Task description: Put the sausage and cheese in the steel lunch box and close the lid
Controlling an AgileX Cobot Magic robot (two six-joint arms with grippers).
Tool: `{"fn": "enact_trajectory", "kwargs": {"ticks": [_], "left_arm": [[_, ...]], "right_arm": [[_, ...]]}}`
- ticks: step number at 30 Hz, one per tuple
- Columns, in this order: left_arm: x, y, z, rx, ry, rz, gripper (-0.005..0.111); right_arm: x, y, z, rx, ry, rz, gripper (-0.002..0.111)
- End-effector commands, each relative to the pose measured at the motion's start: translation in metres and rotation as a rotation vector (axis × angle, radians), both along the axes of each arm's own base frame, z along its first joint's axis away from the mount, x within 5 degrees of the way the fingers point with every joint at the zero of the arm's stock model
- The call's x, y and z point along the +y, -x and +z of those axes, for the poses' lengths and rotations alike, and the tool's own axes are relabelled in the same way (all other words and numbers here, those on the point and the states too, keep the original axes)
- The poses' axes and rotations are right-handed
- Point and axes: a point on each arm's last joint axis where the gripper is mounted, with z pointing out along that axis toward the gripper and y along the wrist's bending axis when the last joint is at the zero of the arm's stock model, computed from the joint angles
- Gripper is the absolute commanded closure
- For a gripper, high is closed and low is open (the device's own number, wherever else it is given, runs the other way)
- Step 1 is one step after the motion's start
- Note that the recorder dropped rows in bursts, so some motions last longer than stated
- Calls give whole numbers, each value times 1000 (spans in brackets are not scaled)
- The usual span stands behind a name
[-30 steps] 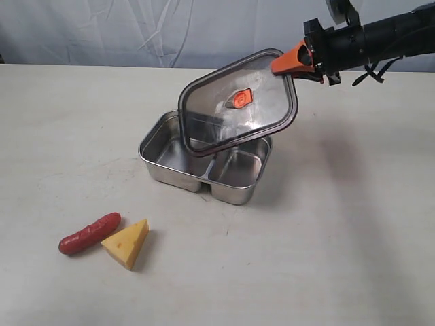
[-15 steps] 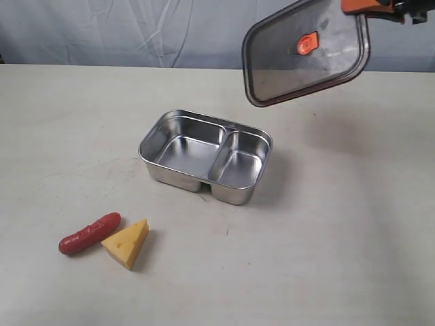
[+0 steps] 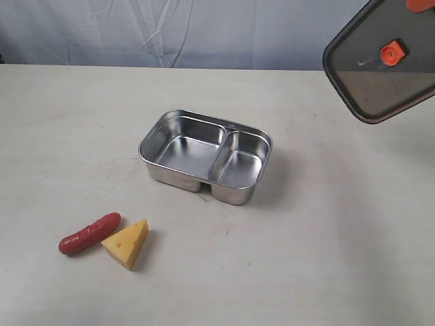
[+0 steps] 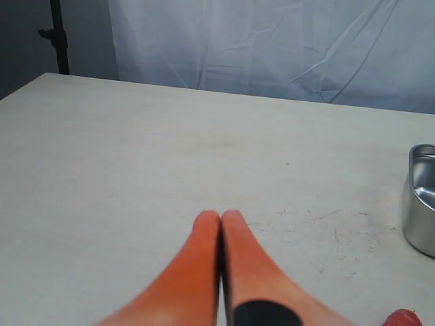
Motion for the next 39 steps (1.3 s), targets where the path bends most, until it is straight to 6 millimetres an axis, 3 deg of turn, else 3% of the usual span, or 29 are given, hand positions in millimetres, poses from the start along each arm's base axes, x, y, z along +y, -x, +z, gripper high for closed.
{"fn": "enact_trajectory", "kwargs": {"ticks": [1,5,11,12,18,23,27,28,35,39], "left_arm": [[0,0,1,-21,-6,5,107],[0,0,1,-21,-6,5,107],[0,0,1,-21,-6,5,107],[0,0,1,-21,-6,5,107],[0,0,1,-21,-6,5,107],[0,0,1,-21,-6,5,107],[0,0,1,-21,-6,5,107],[0,0,1,-21,-6,5,107],[0,0,1,-21,-6,5,107],[0,0,1,-21,-6,5,107]], "right_arm": [[29,11,3,-18,132,74,109],[67,17,-17,35,204,174,109],[109,37,-71,195,354,262,109],[116,47,-88,245,383,291,109],[135,84,-135,455,345,364,109],[150,114,-157,617,217,386,109],[160,120,-168,677,168,386,109],[163,120,-171,697,148,380,107],[164,117,-183,730,163,380,61],[162,117,-183,718,189,396,58]]}}
